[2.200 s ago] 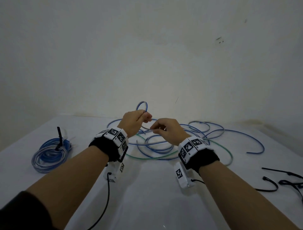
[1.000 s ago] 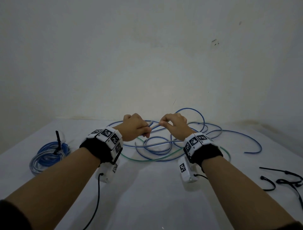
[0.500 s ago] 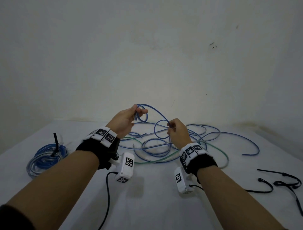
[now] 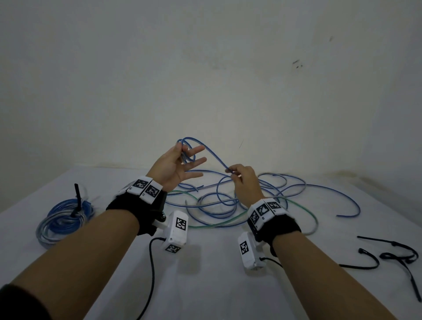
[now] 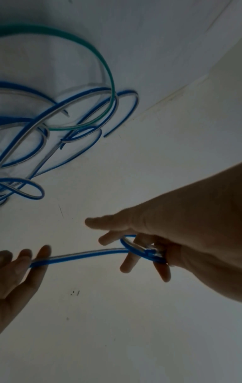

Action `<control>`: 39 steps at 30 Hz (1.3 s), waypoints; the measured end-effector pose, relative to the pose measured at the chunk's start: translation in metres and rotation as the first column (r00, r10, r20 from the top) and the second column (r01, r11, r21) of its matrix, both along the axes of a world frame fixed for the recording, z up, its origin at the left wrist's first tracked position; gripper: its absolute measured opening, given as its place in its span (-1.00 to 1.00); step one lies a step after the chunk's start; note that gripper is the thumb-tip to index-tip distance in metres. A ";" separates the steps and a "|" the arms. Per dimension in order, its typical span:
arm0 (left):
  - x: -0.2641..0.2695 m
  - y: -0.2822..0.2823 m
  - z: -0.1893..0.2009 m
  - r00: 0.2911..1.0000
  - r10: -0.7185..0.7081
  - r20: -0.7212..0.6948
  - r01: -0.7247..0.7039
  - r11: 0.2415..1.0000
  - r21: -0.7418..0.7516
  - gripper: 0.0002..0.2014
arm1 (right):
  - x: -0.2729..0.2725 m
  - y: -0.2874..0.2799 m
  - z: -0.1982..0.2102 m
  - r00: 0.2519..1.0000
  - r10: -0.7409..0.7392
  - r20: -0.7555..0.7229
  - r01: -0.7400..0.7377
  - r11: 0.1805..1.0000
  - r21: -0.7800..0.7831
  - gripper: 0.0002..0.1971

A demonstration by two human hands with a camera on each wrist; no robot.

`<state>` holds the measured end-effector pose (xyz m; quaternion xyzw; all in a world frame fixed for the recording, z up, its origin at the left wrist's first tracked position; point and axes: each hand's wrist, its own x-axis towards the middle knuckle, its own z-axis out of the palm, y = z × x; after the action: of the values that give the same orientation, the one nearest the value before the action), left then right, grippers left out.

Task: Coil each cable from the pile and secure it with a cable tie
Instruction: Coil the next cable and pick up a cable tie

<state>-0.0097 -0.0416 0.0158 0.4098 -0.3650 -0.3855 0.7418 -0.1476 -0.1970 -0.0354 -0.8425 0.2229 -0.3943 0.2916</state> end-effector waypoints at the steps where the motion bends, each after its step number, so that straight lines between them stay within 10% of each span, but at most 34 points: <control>1: 0.000 -0.001 0.000 1.000 -0.005 -0.024 0.005 1.000 -0.017 -0.63 | 0.002 0.002 0.001 1.000 0.023 -0.007 -0.023 1.000 0.008 -0.71; 9: -0.009 -0.006 -0.009 0.919 0.269 0.288 -0.289 0.957 0.028 -0.70 | 0.007 0.018 0.004 0.987 0.129 -0.100 -0.115 0.985 0.130 -0.65; 19: 0.006 -0.019 -0.032 0.516 0.265 0.815 -0.484 0.875 0.022 -0.68 | 0.003 0.030 0.021 0.972 0.229 -0.059 -0.224 0.971 0.081 -0.82; 27: 0.026 -0.008 -0.022 0.258 0.232 0.938 -0.655 0.756 -0.007 -0.68 | -0.009 0.021 0.028 0.975 0.139 -0.174 -0.146 0.989 -0.026 -0.90; 31: 0.018 -0.009 -0.026 0.258 -0.057 0.964 -0.548 0.813 0.195 -0.71 | -0.004 0.018 0.035 0.989 -0.057 -0.138 0.015 0.957 -0.290 -0.86; 34: 0.005 -0.011 -0.023 0.277 -0.201 0.940 -0.410 0.860 0.305 -0.69 | 0.000 0.014 0.038 0.939 -0.311 -0.147 0.166 0.784 -0.598 -0.80; 39: -0.011 -0.013 -0.012 0.605 -0.218 0.765 -0.206 0.886 0.416 -0.68 | 0.004 0.012 0.026 0.903 -0.410 -0.128 0.216 0.692 -0.689 -0.73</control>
<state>-0.0202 -0.0544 0.0036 0.7011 -0.5539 -0.2407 0.3791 -0.1432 -0.1845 -0.0092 -0.8849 0.2485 -0.3717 -0.1306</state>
